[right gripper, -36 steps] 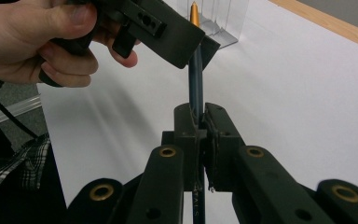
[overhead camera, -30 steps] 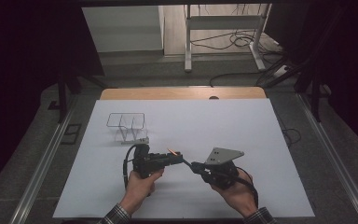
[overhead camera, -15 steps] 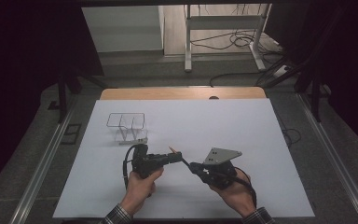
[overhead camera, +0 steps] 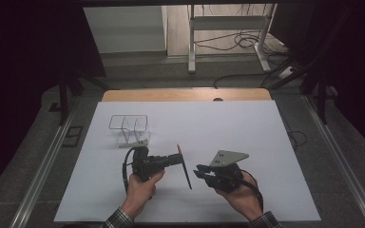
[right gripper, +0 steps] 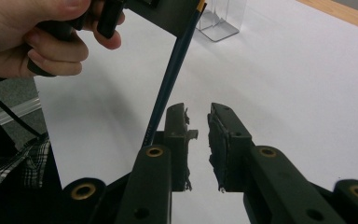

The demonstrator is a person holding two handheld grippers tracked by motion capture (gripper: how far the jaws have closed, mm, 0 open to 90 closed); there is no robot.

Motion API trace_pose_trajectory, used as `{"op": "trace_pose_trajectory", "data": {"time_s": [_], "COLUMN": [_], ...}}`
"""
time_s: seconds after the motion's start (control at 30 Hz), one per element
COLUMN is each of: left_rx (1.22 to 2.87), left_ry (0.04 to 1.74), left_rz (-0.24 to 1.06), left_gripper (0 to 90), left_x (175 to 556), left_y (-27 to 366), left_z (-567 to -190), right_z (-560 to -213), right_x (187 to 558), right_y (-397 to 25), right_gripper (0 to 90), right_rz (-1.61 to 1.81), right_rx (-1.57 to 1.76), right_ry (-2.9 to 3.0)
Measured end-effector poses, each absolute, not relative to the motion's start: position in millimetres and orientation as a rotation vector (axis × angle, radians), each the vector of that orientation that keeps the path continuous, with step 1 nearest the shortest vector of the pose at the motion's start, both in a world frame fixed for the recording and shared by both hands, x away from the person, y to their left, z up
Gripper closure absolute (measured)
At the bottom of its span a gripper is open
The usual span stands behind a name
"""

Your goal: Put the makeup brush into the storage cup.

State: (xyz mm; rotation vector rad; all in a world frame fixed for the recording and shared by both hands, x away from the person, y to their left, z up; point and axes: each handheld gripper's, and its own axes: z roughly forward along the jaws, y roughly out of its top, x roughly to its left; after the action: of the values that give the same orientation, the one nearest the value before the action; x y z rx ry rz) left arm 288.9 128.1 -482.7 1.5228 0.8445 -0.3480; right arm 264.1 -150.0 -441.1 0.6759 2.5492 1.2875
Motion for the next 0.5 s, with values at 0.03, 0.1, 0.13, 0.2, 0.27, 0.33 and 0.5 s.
{"op": "trace_pose_trajectory", "data": {"time_s": [0.03,0.1,0.13,0.2,0.27,0.33,0.5], "left_rx": [1.525,1.526,1.53,1.529,1.536,1.547,1.573], "left_ry": [0.845,0.848,0.848,0.851,0.851,0.85,0.853], "left_rz": [-0.345,-0.34,-0.331,-0.322,-0.312,-0.294,-0.25], "left_gripper": [83.0,83.0,83.0,83.1,83.1,83.1,83.1], "left_x": [288.7,288.4,288.2,287.8,287.5,286.9,285.3], "left_y": [128.2,128.6,129.0,129.9,130.9,131.8,132.8], "left_z": [-482.6,-482.3,-481.7,-480.7,-479.8,-478.7,-476.3], "right_z": [-441.1,-440.8,-440.8,-440.7,-440.6,-440.7,-441.2], "right_x": [264.2,264.4,264.5,264.6,264.8,265.0,266.1], "right_y": [-150.8,-152.0,-152.3,-153.5,-154.7,-156.0,-158.6], "right_gripper": [75.4,75.0,75.0,74.6,74.1,73.1,69.2], "right_rz": [1.287,1.286,1.287,1.288,1.288,1.286,1.277], "right_rx": [0.676,0.68,0.68,0.682,0.687,0.694,0.708], "right_ry": [2.548,2.546,2.544,2.541,2.539,2.537,2.539]}}
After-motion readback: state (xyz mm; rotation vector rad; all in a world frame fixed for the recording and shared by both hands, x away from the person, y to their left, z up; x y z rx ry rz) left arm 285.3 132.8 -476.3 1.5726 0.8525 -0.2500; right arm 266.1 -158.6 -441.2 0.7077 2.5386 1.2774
